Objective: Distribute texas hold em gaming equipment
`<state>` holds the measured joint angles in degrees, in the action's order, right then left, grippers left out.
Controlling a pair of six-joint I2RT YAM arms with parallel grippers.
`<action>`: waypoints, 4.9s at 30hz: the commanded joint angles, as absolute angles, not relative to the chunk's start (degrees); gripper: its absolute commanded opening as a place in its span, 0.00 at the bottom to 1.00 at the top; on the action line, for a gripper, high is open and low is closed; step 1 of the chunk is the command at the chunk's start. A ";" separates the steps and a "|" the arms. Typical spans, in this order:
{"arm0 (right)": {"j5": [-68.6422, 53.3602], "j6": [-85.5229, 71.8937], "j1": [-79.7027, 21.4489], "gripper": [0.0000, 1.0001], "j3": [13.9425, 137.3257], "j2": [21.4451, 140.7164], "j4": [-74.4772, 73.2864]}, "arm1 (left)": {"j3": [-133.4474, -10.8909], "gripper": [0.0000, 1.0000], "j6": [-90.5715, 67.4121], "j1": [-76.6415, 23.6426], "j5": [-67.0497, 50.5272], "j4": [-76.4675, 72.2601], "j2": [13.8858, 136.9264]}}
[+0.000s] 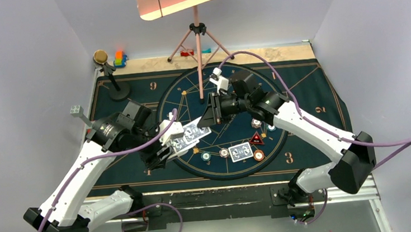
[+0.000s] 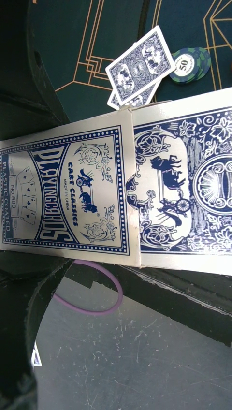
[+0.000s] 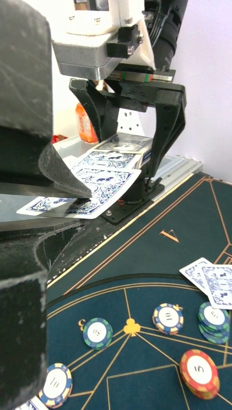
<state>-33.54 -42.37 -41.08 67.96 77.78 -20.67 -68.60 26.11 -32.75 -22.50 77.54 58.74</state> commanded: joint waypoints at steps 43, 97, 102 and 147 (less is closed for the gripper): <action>-27.15 -32.08 -24.70 0.00 46.11 70.25 -24.86 | -71.28 0.00 26.96 -32.46 -25.18 77.02 56.54; -33.82 -42.05 -48.59 0.98 72.75 83.25 -15.57 | -71.61 0.00 26.89 -32.44 -25.40 77.02 57.23; -33.32 -41.99 -48.60 0.91 71.46 82.61 -15.91 | -71.86 0.00 26.89 -32.52 -25.31 77.19 57.22; -21.66 -34.36 -43.43 0.12 81.12 74.00 -32.32 | -71.19 0.00 26.99 -32.50 -25.20 77.36 56.31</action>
